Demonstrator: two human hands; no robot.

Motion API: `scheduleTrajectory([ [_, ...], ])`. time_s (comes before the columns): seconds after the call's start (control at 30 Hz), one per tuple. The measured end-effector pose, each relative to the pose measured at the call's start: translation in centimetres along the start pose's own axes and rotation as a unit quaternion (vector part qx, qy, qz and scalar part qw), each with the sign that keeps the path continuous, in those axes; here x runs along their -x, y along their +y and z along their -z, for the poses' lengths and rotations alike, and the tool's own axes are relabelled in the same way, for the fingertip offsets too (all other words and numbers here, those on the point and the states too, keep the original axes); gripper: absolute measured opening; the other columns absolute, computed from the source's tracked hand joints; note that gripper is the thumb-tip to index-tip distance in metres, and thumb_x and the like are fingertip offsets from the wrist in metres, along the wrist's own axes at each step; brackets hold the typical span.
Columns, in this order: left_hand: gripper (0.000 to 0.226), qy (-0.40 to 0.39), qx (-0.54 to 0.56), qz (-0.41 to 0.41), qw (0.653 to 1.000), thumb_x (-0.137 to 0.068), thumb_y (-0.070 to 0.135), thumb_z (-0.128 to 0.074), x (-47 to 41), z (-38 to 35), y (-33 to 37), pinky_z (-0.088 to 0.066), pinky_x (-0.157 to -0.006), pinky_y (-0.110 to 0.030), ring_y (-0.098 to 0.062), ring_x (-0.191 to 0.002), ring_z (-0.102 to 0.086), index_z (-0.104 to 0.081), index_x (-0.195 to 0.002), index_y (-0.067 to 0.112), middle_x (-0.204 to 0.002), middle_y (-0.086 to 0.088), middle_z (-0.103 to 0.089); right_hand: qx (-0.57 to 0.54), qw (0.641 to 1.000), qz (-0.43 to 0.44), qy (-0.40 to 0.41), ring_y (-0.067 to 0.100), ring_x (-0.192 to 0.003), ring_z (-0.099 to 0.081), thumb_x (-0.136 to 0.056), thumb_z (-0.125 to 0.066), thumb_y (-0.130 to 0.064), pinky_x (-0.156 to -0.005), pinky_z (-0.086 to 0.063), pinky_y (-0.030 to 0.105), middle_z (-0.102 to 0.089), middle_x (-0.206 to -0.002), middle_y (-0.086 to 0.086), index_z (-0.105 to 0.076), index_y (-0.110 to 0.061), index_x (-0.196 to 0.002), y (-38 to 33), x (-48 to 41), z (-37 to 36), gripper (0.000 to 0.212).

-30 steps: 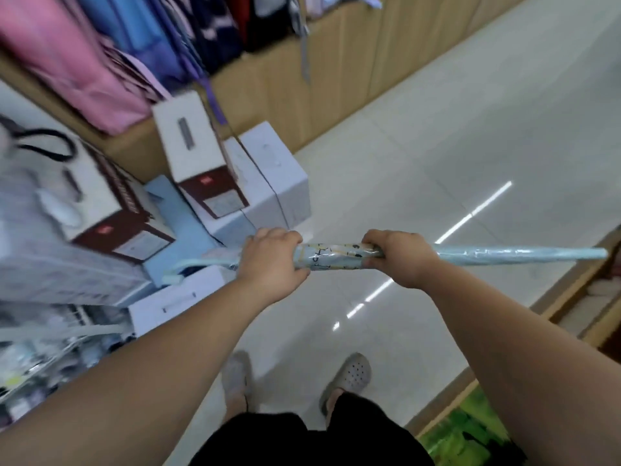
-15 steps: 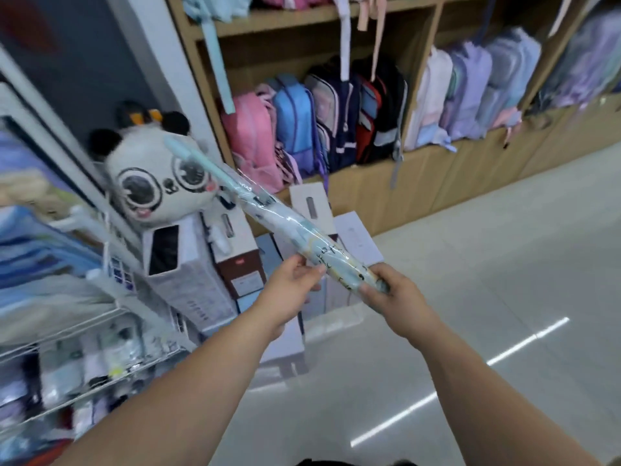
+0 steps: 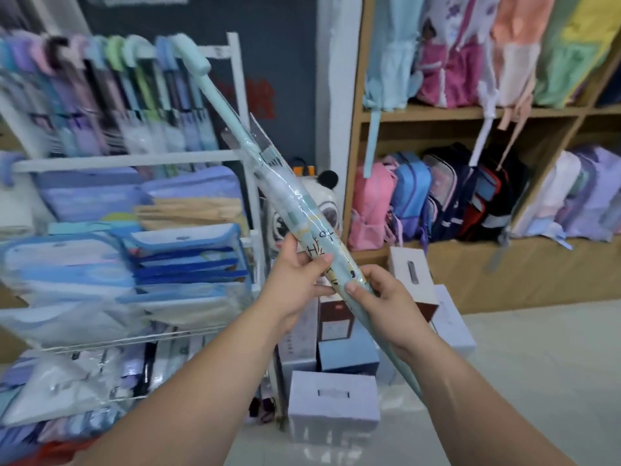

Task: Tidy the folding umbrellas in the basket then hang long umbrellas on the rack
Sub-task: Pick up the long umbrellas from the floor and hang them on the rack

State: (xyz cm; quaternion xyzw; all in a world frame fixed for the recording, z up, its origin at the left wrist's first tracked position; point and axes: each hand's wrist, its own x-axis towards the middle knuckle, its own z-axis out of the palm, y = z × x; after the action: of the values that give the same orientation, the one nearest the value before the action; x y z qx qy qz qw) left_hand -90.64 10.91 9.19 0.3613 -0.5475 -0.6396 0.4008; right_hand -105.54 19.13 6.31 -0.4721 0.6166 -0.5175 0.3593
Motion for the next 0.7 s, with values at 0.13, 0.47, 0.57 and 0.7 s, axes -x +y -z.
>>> scheduleTrajectory([
  [0.13, 0.037, 0.051, -0.021, -0.035, 0.998, -0.097, 0.003, -0.06, -1.8, 1.7, 3.5, -0.061, -0.074, -0.056, -0.029, -0.098, -0.073, -0.048, -0.125, 0.024, -0.111, -0.009, -0.073, 0.046, 0.997, 0.053, -0.012, 0.004, -0.092, -0.067, -0.088, -0.075, -0.021, -0.084, -0.055, 0.028, -0.074, -0.102, -0.011, -0.068, -0.033, -0.112, -1.2, -2.8, -1.3, 0.028],
  [0.47, 0.033, 0.093, -0.093, -0.148, 0.98, -0.098, 0.009, -0.062, -8.2, 0.9, 12.6, -0.054, -0.053, -0.026, -0.015, -0.084, -0.074, -0.055, -0.116, 0.036, -0.099, 0.002, -0.076, 0.228, 0.961, 0.142, -0.066, 0.0, -0.078, -0.063, -0.088, -0.071, -0.034, -0.07, -0.054, 0.026, -0.069, -0.091, -0.019, -0.065, -0.035, -0.118, -2.9, -9.9, 0.0, 0.03],
  [0.57, 0.034, 0.099, -0.107, -0.19, 0.971, -0.096, 0.014, -0.065, -9.9, 0.6, 14.9, -0.056, -0.063, -0.033, -0.018, -0.087, -0.075, -0.055, -0.118, 0.038, -0.099, -0.001, -0.077, 0.199, 0.962, 0.162, -0.094, -0.002, -0.078, -0.063, -0.094, -0.066, -0.035, -0.067, -0.052, 0.023, -0.066, -0.088, -0.02, -0.06, -0.036, -0.11, -4.8, -12.5, -0.1, 0.018],
  [0.7, 0.032, 0.077, -0.11, -0.193, 0.972, -0.096, 0.018, -0.066, -11.3, 2.2, 16.1, -0.056, -0.064, -0.025, -0.01, -0.086, -0.074, -0.055, -0.122, 0.035, -0.101, -0.001, -0.076, 0.131, 0.967, 0.185, -0.12, -0.014, -0.081, -0.061, -0.098, -0.062, -0.024, -0.068, -0.05, 0.011, -0.065, -0.09, -0.019, -0.06, -0.03, -0.113, -8.6, -15.2, -0.8, 0.017],
])
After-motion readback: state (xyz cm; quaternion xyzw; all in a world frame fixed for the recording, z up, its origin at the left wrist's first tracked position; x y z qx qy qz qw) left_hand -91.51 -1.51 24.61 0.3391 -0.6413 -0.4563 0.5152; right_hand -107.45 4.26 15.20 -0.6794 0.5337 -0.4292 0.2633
